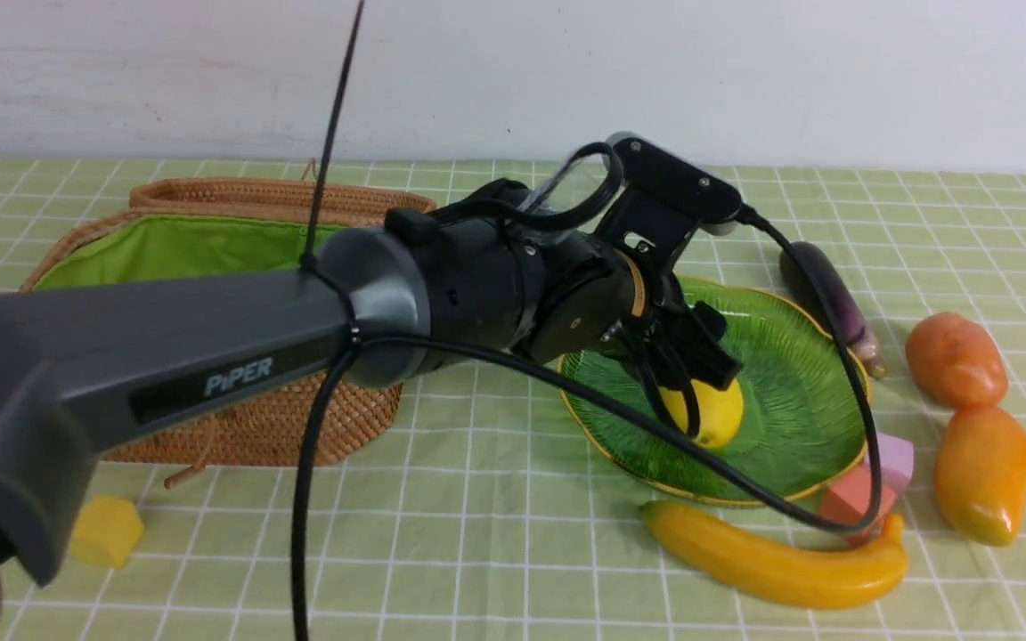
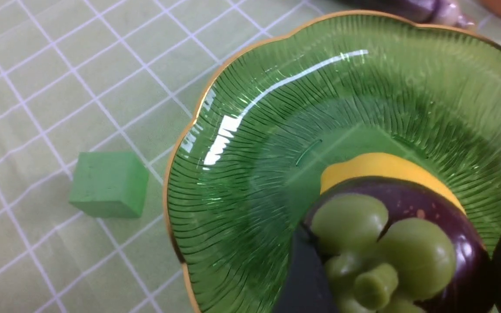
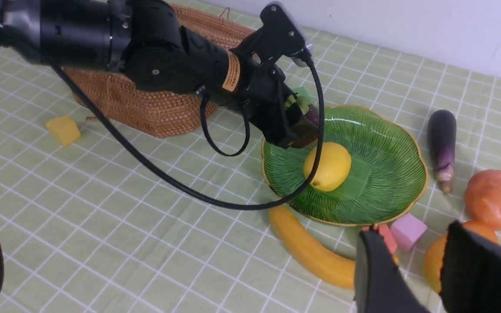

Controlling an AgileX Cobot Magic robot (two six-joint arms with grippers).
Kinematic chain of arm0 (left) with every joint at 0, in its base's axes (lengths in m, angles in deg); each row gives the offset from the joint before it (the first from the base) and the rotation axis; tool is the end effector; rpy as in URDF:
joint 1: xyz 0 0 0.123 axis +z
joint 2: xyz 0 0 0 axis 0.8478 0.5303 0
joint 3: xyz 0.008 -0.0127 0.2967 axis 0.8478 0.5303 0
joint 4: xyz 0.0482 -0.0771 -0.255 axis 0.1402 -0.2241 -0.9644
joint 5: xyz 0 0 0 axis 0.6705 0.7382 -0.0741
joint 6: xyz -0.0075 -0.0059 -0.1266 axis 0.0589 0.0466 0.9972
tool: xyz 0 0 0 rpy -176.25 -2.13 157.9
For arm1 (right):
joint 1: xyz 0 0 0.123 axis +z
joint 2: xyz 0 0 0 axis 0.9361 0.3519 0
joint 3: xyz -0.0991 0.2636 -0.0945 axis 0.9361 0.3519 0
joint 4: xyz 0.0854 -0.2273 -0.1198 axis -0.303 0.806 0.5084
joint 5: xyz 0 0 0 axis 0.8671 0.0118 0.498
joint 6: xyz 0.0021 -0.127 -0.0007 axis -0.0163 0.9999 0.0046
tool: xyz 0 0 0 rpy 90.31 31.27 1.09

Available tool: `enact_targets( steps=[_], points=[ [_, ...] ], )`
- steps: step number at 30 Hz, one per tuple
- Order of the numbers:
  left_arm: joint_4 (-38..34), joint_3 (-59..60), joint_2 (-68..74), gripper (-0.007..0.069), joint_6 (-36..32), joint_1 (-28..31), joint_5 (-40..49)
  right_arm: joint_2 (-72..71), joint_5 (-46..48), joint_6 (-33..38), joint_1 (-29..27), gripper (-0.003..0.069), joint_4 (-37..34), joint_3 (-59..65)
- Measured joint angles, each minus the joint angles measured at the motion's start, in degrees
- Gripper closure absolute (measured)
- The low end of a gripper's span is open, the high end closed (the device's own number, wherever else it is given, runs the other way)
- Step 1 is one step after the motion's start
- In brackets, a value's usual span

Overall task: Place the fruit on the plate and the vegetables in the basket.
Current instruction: Grab a mangosteen with your left arm and put it on the plate on the right, then use the right arm to grab a banana and put it into the right plate

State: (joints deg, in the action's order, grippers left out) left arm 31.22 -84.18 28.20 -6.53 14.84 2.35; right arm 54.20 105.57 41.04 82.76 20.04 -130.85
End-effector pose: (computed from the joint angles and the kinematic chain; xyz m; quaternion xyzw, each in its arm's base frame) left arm 0.3850 -0.3469 0.2358 0.3145 0.8328 -0.1323 0.4360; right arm 0.0358 0.0408 0.4561 -0.2129 0.8035 0.1352 0.5393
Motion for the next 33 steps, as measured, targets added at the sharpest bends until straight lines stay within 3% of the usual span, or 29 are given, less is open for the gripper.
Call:
enact_targets(
  steps=[3,9,16,18,22,27,33],
  points=[
    [0.0,-0.8,1.2,0.0114,0.0,0.0,-0.1,0.0,0.0,0.0,0.0,0.0424,0.0,0.0],
    [0.0,-1.0,1.7,-0.0003,0.0,0.0,-0.3,-0.1,0.0,0.0,0.0,0.0424,0.0,0.0],
    [-0.1,-1.0,0.7,0.0009,0.0,0.0,2.0,-0.1,0.2,0.0,0.0,0.0424,0.3,0.0],
    [-0.3,-1.0,-0.9,0.0042,0.0,-0.1,4.2,-0.1,0.2,-0.1,0.0,0.0424,0.3,0.0],
    [-2.5,-1.0,-8.9,0.0237,1.5,-0.1,11.1,0.4,0.4,-0.1,0.0,0.0424,0.3,0.0],
    [-6.9,-1.0,-21.8,0.0606,1.9,-0.1,18.6,5.4,0.7,-0.1,0.0,0.0424,-0.2,0.0],
    [-10.0,5.7,-39.2,0.0638,-0.2,-0.1,23.4,13.0,1.1,-0.1,0.0,0.0424,-2.6,0.0]
  ],
)
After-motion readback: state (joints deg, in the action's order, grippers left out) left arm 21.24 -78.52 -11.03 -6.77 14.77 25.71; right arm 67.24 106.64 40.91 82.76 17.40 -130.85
